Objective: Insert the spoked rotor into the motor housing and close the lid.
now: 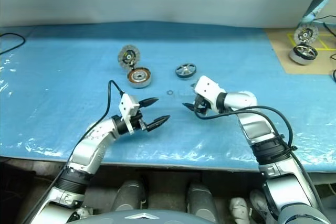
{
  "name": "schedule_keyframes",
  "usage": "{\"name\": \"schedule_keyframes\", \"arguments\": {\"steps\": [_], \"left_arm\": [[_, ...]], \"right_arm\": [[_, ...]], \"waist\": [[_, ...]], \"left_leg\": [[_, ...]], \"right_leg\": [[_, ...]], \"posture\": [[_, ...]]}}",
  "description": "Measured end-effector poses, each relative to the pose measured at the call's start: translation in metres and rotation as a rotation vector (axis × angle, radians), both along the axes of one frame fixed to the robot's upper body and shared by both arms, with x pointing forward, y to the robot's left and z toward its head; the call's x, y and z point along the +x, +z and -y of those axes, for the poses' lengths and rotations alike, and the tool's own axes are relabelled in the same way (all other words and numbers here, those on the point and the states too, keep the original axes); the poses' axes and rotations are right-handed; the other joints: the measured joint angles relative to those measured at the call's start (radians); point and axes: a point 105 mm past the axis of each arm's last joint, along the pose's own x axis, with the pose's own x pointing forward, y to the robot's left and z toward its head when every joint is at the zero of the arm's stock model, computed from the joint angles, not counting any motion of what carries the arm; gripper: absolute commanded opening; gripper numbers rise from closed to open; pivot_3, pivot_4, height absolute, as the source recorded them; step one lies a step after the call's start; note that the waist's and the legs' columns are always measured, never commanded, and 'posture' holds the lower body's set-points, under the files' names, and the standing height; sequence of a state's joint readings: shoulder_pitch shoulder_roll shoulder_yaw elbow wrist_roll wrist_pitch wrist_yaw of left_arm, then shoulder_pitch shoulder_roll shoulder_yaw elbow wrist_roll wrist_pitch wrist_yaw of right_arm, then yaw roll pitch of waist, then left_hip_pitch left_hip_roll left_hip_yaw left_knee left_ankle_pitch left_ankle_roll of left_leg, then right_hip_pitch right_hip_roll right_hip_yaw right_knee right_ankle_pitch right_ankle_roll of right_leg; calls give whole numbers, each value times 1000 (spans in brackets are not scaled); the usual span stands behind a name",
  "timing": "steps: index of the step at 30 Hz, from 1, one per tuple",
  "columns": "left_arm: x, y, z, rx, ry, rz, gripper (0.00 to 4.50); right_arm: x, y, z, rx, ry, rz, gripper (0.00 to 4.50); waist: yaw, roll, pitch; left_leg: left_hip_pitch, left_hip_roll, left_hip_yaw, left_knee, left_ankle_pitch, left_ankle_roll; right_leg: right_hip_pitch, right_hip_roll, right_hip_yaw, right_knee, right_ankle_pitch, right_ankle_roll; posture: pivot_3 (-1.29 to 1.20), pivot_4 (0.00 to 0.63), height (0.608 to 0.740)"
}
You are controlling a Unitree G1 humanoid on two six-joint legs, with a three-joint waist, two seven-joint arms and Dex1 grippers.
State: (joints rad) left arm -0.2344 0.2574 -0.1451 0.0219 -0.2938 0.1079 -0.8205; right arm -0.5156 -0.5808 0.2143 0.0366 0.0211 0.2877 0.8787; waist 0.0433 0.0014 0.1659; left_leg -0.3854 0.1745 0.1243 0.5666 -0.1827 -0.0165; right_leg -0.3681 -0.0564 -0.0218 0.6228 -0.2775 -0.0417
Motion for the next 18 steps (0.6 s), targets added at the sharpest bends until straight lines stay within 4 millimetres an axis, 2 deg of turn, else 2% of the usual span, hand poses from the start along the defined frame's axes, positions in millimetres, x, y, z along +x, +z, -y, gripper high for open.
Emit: {"name": "schedule_keyframes", "arguments": {"steps": [4,7,14,18], "left_arm": [[1,-1,-4,8,9,0,4471],[0,-2,-8,19,11,-4,4471],[2,-4,-19,42,31,-10,4471],[0,-10,-23,43,53,-27,4471]], "right_arm": [[14,20,-11,13,44,36,4015],[22,35,-28,-5,122,82,4015],[44,47,-73,-35,262,104,4015],[46,48,-112,-74,379,130,4015]], "waist": [[-3,0,0],[-3,0,0],[-3,0,0],[-6,0,0]], "left_leg": [[0,0,0,1,0,0],[0,1,0,1,0,1],[-5,2,1,3,1,2],[-14,5,1,8,0,3]], "right_leg": [[-1,0,0,1,0,-1],[-1,0,0,1,0,-1],[-4,0,-1,2,1,-2],[-12,1,-2,6,1,-4]], "posture": [[0,150,740],[0,150,740],[0,150,740],[0,150,740]]}}
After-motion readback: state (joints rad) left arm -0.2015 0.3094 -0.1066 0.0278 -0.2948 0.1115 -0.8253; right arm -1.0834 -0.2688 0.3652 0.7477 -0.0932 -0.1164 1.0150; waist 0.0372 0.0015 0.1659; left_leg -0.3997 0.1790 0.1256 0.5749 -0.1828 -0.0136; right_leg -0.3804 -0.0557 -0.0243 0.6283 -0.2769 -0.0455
